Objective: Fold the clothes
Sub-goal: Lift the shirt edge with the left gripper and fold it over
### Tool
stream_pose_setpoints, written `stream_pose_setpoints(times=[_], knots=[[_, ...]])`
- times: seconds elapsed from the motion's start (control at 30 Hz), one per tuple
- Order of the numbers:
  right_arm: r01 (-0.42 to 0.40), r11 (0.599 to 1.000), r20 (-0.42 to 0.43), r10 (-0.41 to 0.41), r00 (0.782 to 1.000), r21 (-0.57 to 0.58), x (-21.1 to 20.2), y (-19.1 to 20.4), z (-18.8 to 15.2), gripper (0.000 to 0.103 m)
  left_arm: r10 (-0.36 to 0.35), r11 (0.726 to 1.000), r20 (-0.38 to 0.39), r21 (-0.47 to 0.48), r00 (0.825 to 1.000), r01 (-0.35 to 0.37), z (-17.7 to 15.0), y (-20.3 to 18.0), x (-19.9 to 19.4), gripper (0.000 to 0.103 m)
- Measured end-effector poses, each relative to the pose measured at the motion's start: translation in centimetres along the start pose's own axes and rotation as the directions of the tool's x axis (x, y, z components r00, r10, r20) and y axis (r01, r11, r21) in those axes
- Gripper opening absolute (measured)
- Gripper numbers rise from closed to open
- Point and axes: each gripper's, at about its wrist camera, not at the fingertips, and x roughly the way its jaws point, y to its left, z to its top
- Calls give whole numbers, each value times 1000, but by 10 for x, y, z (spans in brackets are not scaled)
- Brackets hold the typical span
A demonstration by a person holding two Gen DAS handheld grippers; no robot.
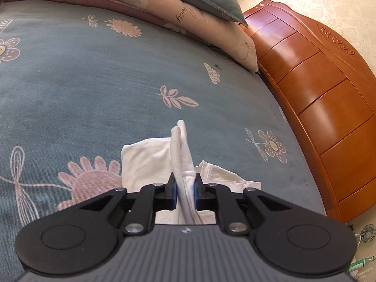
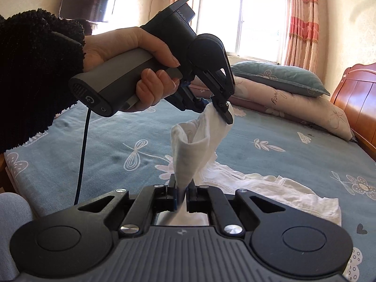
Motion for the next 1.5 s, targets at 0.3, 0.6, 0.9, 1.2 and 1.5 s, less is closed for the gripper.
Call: stream_pose_setpoints(times=[0.3, 0.6, 0.9, 1.2, 1.5], knots=[[73, 990, 29, -77, 997, 118, -23, -55, -11, 7, 13, 997, -40, 75, 999, -10, -5, -71, 41, 11], [140, 965, 25, -149, 988, 223, -43, -97, -30, 7, 24, 989, -102, 145, 995, -9, -12, -128, 96, 11], [199, 923, -21, -203, 979, 329, -51, -136, -54, 7, 71, 971, -134, 238, 988, -37, -37, -171, 149, 11], [193, 863, -53, -191, 980, 467, -54, -168, -75, 7, 105, 934, -94, 352, 990, -66, -58, -205, 167, 12], [183, 762, -124, -135, 983, 621, -41, -198, -105, 8, 179, 907, -125, 405, 976, -115, -80, -214, 205, 18]])
